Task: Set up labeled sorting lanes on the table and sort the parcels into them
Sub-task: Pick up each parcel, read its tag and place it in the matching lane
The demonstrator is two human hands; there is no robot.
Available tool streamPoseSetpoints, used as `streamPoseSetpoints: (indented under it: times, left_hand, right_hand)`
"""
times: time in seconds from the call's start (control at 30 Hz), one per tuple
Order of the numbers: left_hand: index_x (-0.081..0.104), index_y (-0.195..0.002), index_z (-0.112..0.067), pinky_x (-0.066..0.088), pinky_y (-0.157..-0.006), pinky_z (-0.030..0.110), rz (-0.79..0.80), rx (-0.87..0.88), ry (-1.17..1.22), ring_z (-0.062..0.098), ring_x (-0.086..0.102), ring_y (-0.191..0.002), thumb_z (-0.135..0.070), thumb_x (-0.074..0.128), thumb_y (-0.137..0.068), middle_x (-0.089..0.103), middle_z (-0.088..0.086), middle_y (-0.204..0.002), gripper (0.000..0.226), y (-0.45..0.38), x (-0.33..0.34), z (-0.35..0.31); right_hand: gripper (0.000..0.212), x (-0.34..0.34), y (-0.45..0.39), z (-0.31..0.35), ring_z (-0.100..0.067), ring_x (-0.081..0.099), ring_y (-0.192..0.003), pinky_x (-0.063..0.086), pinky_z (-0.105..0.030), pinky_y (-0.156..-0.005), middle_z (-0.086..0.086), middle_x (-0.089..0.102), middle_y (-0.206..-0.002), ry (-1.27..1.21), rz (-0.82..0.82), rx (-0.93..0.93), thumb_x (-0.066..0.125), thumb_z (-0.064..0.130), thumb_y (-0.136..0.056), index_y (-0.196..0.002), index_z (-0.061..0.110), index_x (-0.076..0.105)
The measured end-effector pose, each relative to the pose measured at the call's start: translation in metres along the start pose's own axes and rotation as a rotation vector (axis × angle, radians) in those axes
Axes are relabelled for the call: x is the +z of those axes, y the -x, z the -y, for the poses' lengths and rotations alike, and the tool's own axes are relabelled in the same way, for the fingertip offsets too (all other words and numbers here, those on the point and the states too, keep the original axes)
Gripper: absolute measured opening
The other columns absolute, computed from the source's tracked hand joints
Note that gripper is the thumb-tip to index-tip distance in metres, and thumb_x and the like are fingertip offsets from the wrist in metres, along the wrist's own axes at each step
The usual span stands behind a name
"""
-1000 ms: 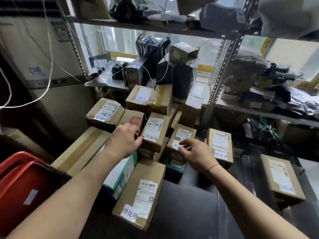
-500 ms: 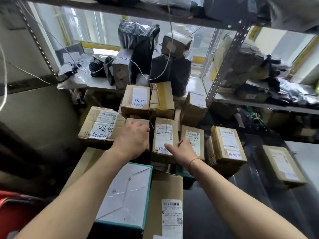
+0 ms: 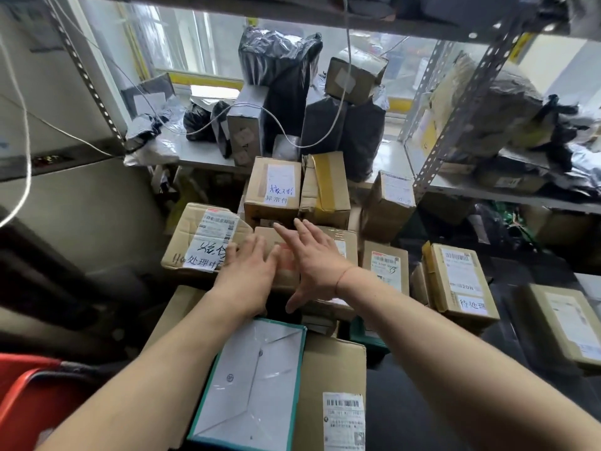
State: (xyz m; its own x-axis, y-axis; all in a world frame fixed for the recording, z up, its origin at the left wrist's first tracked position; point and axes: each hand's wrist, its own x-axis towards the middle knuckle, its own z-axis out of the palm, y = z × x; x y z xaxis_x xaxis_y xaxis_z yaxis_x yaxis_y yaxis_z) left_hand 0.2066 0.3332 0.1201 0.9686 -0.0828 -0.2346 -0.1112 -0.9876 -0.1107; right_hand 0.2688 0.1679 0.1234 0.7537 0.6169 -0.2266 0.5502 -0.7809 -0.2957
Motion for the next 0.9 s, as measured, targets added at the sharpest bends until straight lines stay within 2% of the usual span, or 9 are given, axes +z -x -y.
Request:
streamPoseSetpoints:
  times: [0.13,0.2,0.33,0.53,0.63,0.7,0.77,0.8,0.9]
  left_hand:
    - [0.018,-0.163,-0.018,0.017,-0.121,0.056,-0.068,0.007,-0.032,0.032,0.003,-0.159,-0.022,0.069,-0.093,0.011,0.015,-0.172,0.087,0.003,0.010,0.003]
    - [0.024,-0.162,-0.018,0.019,-0.119,0.055,-0.109,0.005,-0.017,0.030,0.006,-0.159,-0.017,0.062,-0.094,0.015,0.011,-0.172,0.078,0.004,0.014,0.006]
    - [0.023,-0.163,-0.019,0.022,-0.115,0.054,-0.147,0.012,-0.020,0.032,0.008,-0.158,-0.015,0.058,-0.095,0.016,0.008,-0.173,0.076,0.007,0.016,0.007]
    - [0.010,-0.168,-0.024,0.024,-0.120,0.050,-0.298,0.025,0.154,0.030,0.015,-0.155,-0.016,0.064,-0.093,0.005,-0.002,-0.177,0.093,0.017,0.000,0.012]
    - [0.012,-0.168,-0.027,0.025,-0.126,0.043,-0.394,0.012,0.607,0.023,0.022,-0.152,-0.024,0.078,-0.086,0.014,-0.004,-0.174,0.105,0.027,-0.018,0.022]
    - [0.019,-0.165,-0.030,0.032,-0.121,0.036,-0.307,-0.060,1.052,0.015,0.036,-0.143,-0.048,0.089,-0.076,0.035,-0.007,-0.159,0.114,0.030,-0.033,0.029]
    - [0.033,-0.161,-0.029,0.045,-0.116,0.043,-0.110,-0.134,1.530,0.019,0.051,-0.136,-0.080,0.084,-0.061,0.049,-0.001,-0.156,0.123,0.033,-0.044,0.028]
    - [0.045,-0.156,-0.027,0.049,-0.113,0.049,0.024,-0.143,1.762,0.025,0.057,-0.132,-0.088,0.077,-0.061,0.055,0.005,-0.155,0.118,0.034,-0.045,0.025]
    - [0.058,-0.150,-0.018,0.046,-0.108,0.070,0.423,0.008,2.264,0.049,0.055,-0.134,-0.082,0.049,-0.092,0.058,0.022,-0.149,0.087,0.036,-0.040,0.012]
  right_hand:
    - [0.155,-0.015,-0.019,0.006,-0.031,-0.017,-0.161,0.000,-0.053,-0.130,-0.005,-0.018,-0.175,0.213,0.187,-0.044,0.093,0.064,-0.063,-0.164,0.036,-0.022]
    - [0.152,-0.016,-0.021,0.007,-0.035,-0.009,-0.160,0.004,-0.054,-0.130,-0.006,-0.013,-0.175,0.252,0.198,-0.062,0.091,0.064,-0.065,-0.164,0.034,-0.021]
    - [0.150,-0.006,-0.027,0.001,-0.038,0.021,-0.147,0.027,-0.057,-0.124,-0.013,0.022,-0.161,0.151,0.049,-0.078,0.095,0.060,-0.058,-0.164,0.042,-0.010]
    - [0.138,-0.025,-0.010,-0.013,-0.031,0.020,-0.140,0.025,-0.049,-0.124,-0.007,0.027,-0.154,-0.062,-0.161,-0.150,0.094,0.050,-0.056,-0.163,0.041,0.007]
    - [0.133,-0.050,0.008,-0.022,-0.023,0.017,-0.143,0.021,-0.051,-0.125,0.000,0.025,-0.157,-0.248,-0.238,-0.167,0.098,0.040,-0.059,-0.162,0.042,0.013]
    - [0.130,-0.061,0.023,-0.031,-0.017,0.019,-0.142,0.022,-0.052,-0.125,0.004,0.025,-0.157,-0.352,-0.308,-0.187,0.099,0.035,-0.061,-0.162,0.040,0.016]
    - [0.128,-0.060,0.036,-0.041,-0.007,0.024,-0.142,0.025,-0.044,-0.123,0.009,0.025,-0.157,-0.481,-0.386,-0.216,0.101,0.034,-0.063,-0.161,0.036,0.019]
    - [0.126,-0.057,0.042,-0.045,-0.001,0.025,-0.143,0.027,-0.039,-0.122,0.011,0.026,-0.157,-0.551,-0.426,-0.230,0.100,0.036,-0.063,-0.161,0.035,0.021]
    - [0.122,-0.037,0.052,-0.047,-0.012,0.029,-0.151,0.042,-0.045,-0.120,0.006,0.026,-0.160,-0.650,-0.517,-0.270,0.098,0.044,-0.063,-0.159,0.030,0.024]
